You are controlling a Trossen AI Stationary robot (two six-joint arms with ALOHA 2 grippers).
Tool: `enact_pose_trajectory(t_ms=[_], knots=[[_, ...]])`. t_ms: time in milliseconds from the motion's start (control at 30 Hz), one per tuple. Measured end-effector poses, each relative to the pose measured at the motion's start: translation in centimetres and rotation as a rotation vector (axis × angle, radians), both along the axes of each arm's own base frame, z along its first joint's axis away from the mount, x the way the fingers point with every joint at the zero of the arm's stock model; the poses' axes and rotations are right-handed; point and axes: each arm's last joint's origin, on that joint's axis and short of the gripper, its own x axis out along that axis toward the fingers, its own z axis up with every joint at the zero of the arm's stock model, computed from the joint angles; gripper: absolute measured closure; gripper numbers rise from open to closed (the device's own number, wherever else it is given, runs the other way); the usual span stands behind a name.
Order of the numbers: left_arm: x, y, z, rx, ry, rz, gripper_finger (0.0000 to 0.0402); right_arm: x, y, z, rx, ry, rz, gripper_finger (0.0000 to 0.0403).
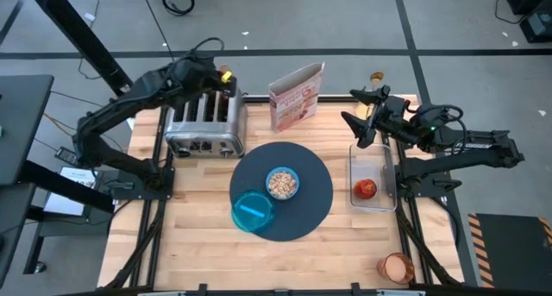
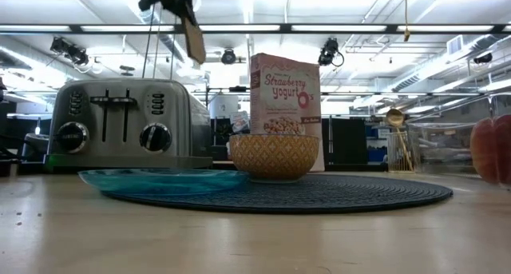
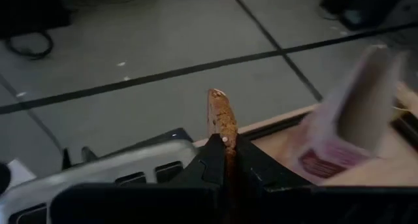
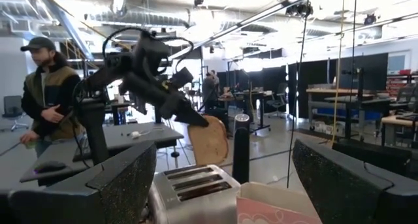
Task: Arrange a breakfast setting
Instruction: Put the toasted bread on the blue plate
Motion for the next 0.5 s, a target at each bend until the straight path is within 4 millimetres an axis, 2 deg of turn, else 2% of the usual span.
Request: enact_pose_trajectory(t_ms=[200,500], knots=[[-0.5,-1.6,1.9,-0.038,0.002,-0.109,0.0381,-0.1,0.0,0.2,-0.012,-0.013,-0.005,0.0041],[0.0,-6.1,1.8,-0.121,0.048,-0.345,0.0381,0.0,0.2,0.1,-0.029,-0.007,0.039,0.0041]])
